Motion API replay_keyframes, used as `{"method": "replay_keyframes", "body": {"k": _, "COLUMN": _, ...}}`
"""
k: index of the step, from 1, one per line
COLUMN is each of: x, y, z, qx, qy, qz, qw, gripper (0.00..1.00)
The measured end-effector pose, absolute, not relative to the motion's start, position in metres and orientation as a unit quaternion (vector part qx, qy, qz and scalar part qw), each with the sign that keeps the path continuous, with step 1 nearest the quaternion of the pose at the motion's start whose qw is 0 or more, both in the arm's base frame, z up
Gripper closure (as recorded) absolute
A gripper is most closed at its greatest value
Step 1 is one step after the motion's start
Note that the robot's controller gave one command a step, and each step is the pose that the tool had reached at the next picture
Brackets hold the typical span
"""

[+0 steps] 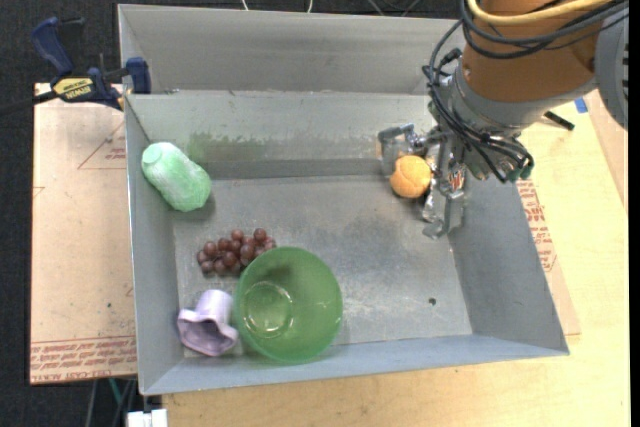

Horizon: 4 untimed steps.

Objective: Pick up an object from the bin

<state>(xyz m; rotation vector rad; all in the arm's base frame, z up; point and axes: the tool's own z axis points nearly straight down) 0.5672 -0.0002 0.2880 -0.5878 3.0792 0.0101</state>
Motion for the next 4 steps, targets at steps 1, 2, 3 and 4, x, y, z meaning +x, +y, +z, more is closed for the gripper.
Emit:
{"method": "replay_keyframes", "body": {"k": 1, "x": 0.570, "y": -0.001, "z": 0.289, "qx": -0.196, "qy": 0.981, "qz": 0.002, "qw": 0.007, "gripper": 0.00}}
{"method": "replay_keyframes", "body": {"k": 2, "x": 0.587, "y": -0.062, "z": 0.287, "qx": -0.179, "qy": 0.984, "qz": 0.002, "qw": 0.008, "gripper": 0.00}}
{"method": "replay_keyframes", "body": {"k": 3, "x": 0.578, "y": -0.045, "z": 0.287, "qx": -0.187, "qy": 0.982, "qz": 0.002, "qw": 0.007, "gripper": 0.00}}
{"method": "replay_keyframes", "body": {"k": 4, "x": 0.580, "y": -0.055, "z": 0.248, "qx": -0.336, "qy": 0.942, "qz": 0.001, "qw": 0.009, "gripper": 1.00}}
